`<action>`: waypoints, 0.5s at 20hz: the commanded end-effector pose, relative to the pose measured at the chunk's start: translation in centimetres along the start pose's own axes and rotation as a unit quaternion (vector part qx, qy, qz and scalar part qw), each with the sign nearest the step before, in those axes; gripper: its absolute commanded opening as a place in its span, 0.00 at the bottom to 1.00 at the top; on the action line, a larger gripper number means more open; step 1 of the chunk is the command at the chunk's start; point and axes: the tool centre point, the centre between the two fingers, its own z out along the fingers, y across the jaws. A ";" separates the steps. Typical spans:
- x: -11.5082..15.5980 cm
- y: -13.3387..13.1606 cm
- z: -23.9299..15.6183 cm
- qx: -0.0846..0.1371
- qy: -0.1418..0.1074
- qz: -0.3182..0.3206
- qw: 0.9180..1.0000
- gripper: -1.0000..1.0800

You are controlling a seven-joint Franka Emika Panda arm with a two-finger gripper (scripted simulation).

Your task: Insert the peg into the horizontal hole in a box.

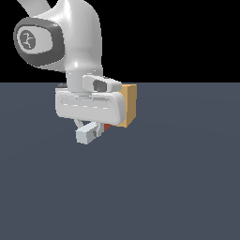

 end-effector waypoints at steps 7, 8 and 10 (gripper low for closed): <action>5.4 -2.5 -1.0 -0.001 0.000 -0.011 1.000 0.00; 5.7 -2.6 -1.0 -0.001 0.000 -0.011 1.000 0.00; 6.1 -2.8 -1.1 -0.001 0.000 -0.012 1.000 0.00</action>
